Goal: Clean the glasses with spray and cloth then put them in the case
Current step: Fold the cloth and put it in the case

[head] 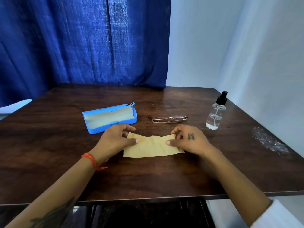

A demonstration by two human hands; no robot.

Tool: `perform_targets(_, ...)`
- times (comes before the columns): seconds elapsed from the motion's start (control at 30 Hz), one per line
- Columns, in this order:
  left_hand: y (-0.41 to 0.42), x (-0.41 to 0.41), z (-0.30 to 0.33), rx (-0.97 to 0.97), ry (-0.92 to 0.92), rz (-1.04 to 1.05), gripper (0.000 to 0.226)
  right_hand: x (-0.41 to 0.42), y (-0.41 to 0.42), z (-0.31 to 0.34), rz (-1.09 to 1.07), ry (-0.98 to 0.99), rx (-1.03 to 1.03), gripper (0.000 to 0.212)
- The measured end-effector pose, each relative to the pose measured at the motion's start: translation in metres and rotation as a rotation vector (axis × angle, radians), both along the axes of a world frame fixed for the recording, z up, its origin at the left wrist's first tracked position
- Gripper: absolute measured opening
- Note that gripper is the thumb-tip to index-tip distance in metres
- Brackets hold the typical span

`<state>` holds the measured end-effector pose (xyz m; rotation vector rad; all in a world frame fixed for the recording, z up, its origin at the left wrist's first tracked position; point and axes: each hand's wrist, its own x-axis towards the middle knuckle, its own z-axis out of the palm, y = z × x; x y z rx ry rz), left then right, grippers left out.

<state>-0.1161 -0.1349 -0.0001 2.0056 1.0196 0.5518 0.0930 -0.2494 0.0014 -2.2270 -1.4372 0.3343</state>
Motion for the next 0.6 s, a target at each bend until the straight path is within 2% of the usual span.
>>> perform_targets(0.1, 0.001, 0.001, 0.000, 0.080, -0.035, 0.026, 0.013, 0.006, 0.008, 0.000, 0.014, 0.064, 0.001, 0.020)
perform_targets(0.17, 0.001, 0.000, -0.001, 0.078, -0.115, 0.024, 0.008, 0.008, 0.007, 0.003, 0.052, 0.116, 0.037, 0.014)
perform_targets(0.3, 0.002, -0.006, 0.006, 0.174, -0.308, 0.038, 0.010, 0.008, 0.000, 0.012, 0.082, 0.148, 0.384, 0.017)
perform_targets(0.4, -0.002, -0.014, 0.016, 0.239, -0.359, -0.115, 0.012, 0.009, -0.012, 0.016, 0.187, 0.151, 0.525, 0.020)
perform_targets(0.47, -0.004, -0.022, 0.016, 0.245, -0.278, -0.235, 0.012, 0.013, -0.025, 0.015, 0.273, 0.141, 0.436, 0.020)
perform_targets(0.6, -0.005, -0.031, 0.010, 0.079, -0.018, -0.418, 0.020, 0.017, -0.042, 0.010, 0.370, 0.213, 0.179, 0.013)
